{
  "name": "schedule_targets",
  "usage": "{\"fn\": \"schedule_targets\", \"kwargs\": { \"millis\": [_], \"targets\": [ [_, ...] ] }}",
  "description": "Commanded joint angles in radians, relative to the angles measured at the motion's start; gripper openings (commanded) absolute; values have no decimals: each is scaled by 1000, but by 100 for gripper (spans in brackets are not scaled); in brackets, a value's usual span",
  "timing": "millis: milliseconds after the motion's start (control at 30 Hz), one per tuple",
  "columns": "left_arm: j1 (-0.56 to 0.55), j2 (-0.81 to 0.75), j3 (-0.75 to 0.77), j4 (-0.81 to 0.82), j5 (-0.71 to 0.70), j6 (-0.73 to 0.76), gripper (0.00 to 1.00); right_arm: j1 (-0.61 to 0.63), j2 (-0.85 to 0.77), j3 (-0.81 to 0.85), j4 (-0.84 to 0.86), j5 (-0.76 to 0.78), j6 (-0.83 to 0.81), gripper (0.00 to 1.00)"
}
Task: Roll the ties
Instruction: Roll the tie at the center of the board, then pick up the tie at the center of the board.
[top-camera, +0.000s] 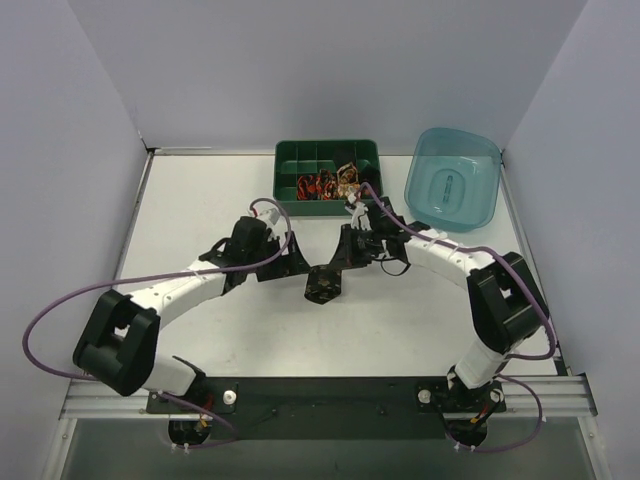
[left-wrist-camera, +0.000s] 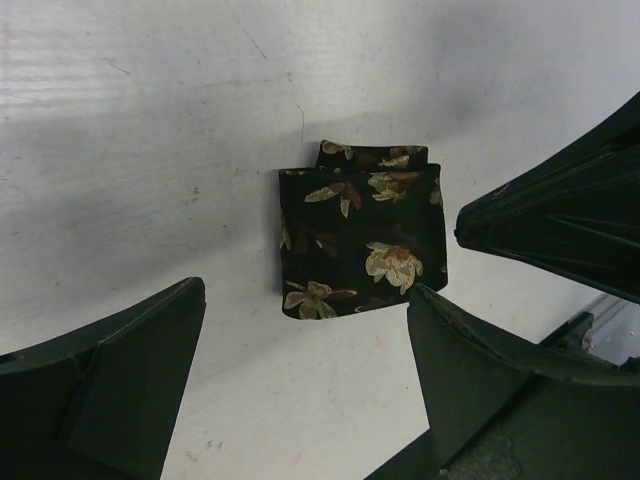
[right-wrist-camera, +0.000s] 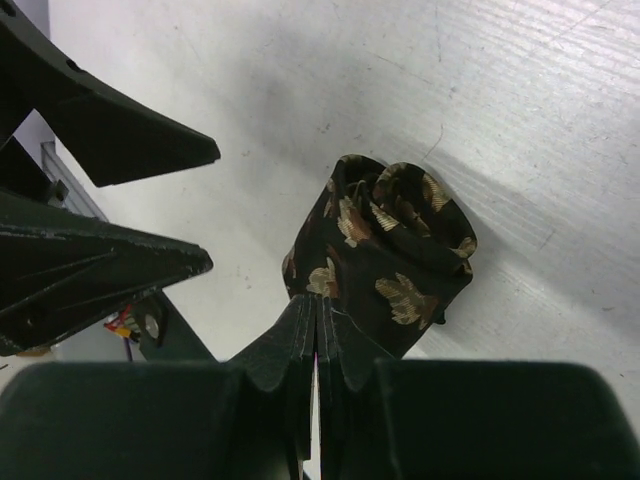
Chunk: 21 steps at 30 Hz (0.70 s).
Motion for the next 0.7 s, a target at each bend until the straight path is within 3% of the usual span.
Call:
{"fn": "schedule_targets", "kwargs": {
  "millis": [0,667],
  "targets": [
    [22,91,-33,186,204,-62,92,6,25,-19,-18,53,-44,0],
    [-3,364,-97,491,341,-168,88,11,17,-110,-30,98,-30,0]
  ]
}}
